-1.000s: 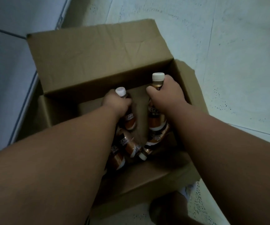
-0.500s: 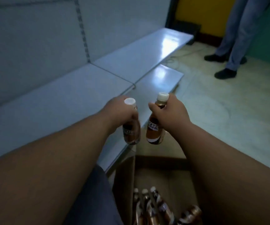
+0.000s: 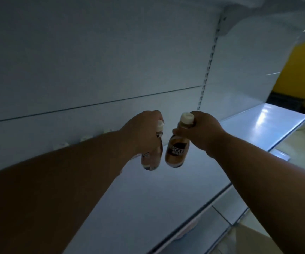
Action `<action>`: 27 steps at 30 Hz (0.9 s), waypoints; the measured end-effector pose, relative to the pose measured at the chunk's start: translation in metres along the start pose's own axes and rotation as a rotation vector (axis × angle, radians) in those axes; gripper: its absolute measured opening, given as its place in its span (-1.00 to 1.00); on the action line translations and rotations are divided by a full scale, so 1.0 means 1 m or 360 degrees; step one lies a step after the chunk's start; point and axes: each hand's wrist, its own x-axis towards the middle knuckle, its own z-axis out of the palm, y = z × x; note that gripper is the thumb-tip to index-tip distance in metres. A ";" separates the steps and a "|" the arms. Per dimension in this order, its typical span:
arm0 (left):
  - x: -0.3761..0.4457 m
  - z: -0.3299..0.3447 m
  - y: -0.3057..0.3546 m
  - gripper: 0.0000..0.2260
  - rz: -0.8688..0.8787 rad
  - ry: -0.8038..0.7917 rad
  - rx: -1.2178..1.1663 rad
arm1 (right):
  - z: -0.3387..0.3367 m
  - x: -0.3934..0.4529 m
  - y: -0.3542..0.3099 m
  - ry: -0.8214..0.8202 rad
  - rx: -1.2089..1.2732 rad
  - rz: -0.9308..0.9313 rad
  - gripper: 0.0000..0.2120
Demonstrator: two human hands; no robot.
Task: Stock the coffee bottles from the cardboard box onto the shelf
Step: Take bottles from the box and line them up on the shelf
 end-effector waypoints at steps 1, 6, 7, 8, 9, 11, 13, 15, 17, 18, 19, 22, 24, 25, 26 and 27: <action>0.004 -0.004 -0.008 -0.67 -0.0004 -0.0007 0.0064 | 0.010 0.009 -0.006 -0.0027 -0.0038 -0.0012 -0.70; 0.022 -0.010 -0.039 -0.76 0.0003 0.0033 0.0431 | 0.060 0.049 -0.021 -0.0102 -0.0218 -0.0047 -0.73; 0.024 -0.009 -0.044 -0.77 -0.0001 0.0022 0.0484 | 0.069 0.053 -0.022 -0.0120 -0.0246 -0.0069 -0.74; 0.026 -0.007 -0.049 -0.78 -0.0003 0.0012 0.0525 | 0.077 0.057 -0.022 -0.0142 -0.0276 -0.0094 -0.76; 0.027 -0.005 -0.053 -0.80 -0.0009 0.0008 0.0561 | 0.086 0.060 -0.022 -0.0163 -0.0291 -0.0118 -0.78; 0.026 -0.001 -0.059 -0.85 -0.0016 0.0036 0.0614 | 0.099 0.066 -0.020 -0.0201 -0.0254 -0.0153 -0.78; 0.023 0.002 -0.064 -0.86 -0.0031 0.0054 0.0678 | 0.109 0.071 -0.020 -0.0275 -0.0278 -0.0217 -0.73; 0.020 0.006 -0.066 -0.92 -0.0032 0.0069 0.0724 | 0.114 0.076 -0.020 -0.0321 -0.0339 -0.0278 -0.70; 0.020 0.009 -0.066 -0.91 -0.0074 0.0068 0.0797 | 0.117 0.080 -0.020 -0.0303 -0.0327 -0.0297 -0.68; 0.021 0.010 -0.066 -0.86 -0.0106 0.0048 0.0861 | 0.119 0.081 -0.019 -0.0285 -0.0310 -0.0293 -0.68; 0.022 0.011 -0.066 -0.82 -0.0139 0.0016 0.0919 | 0.119 0.081 -0.020 -0.0266 -0.0309 -0.0291 -0.68; 0.020 0.012 -0.060 -0.75 -0.0201 -0.0057 0.1042 | 0.118 0.078 -0.020 -0.0256 -0.0337 -0.0258 -0.57; 0.014 0.012 -0.053 -0.71 -0.0183 -0.0035 0.1127 | 0.110 0.071 -0.022 -0.0261 -0.0352 -0.0231 -0.42; 0.009 0.011 -0.049 -0.69 -0.0160 0.0022 0.1154 | 0.103 0.065 -0.023 -0.0249 -0.0375 -0.0235 -0.37; 0.004 0.010 -0.046 -0.68 -0.0129 0.0087 0.1167 | 0.097 0.060 -0.024 -0.0230 -0.0403 -0.0249 -0.35; -0.002 0.008 -0.041 -0.67 -0.0088 0.0143 0.1150 | 0.088 0.052 -0.025 -0.0207 -0.0435 -0.0268 -0.35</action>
